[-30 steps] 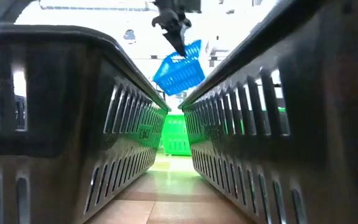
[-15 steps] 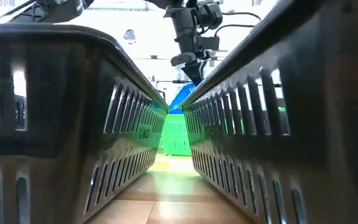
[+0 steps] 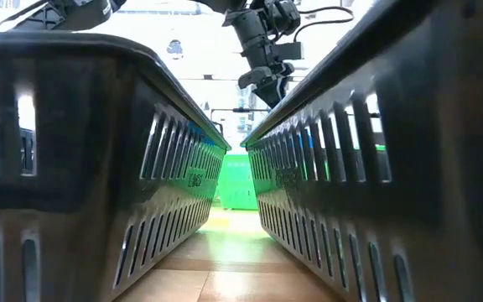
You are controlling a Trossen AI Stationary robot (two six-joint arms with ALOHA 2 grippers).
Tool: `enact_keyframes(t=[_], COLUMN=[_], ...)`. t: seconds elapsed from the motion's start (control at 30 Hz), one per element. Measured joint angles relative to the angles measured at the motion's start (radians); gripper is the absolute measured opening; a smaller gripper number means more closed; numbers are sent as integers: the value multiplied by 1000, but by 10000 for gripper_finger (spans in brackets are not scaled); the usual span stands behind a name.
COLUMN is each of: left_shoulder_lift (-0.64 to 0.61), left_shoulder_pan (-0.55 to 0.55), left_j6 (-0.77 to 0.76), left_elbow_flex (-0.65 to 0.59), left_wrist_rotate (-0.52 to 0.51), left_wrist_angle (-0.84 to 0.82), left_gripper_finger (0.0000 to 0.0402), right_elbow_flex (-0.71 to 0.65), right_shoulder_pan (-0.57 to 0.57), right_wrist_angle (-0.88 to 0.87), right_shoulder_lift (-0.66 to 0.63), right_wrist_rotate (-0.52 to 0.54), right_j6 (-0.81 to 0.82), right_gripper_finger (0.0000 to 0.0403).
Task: Stack baskets on shelf by color
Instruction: Put the top left blue bin on the shelf
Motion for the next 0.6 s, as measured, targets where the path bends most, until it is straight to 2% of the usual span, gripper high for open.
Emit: enact_keyframes(t=[0.17, 0.27, 0.37, 0.43, 0.5, 0.6], left_shoulder_lift=[0, 0, -35, -83, -139, -204], left_shoulder_pan=[-14, -38, -57, -58, -44, -28], left_j6=[-14, -86, -221, -358, -511, -711], left_elbow_flex=[0, 17, 28, 23, 23, 10], left_wrist_rotate=[-36, -190, -338, -333, -250, -195], left_wrist_angle=[38, 79, 96, 76, 4, -96], left_gripper_finger=[168, 194, 202, 197, 184, 153], right_elbow_flex=[0, 0, 0, 0, 0, 0], right_shoulder_pan=[0, 0, 0, 0, 0, -1], right_wrist_angle=[0, 0, 0, 0, -3, -11], right_shoulder_lift=[0, 0, 0, 0, 0, 0], right_wrist_rotate=[0, 0, 0, 0, 0, 0], right_j6=[0, 0, 0, 0, 0, 0], right_gripper_finger=[214, 214, 214, 214, 214, 214])
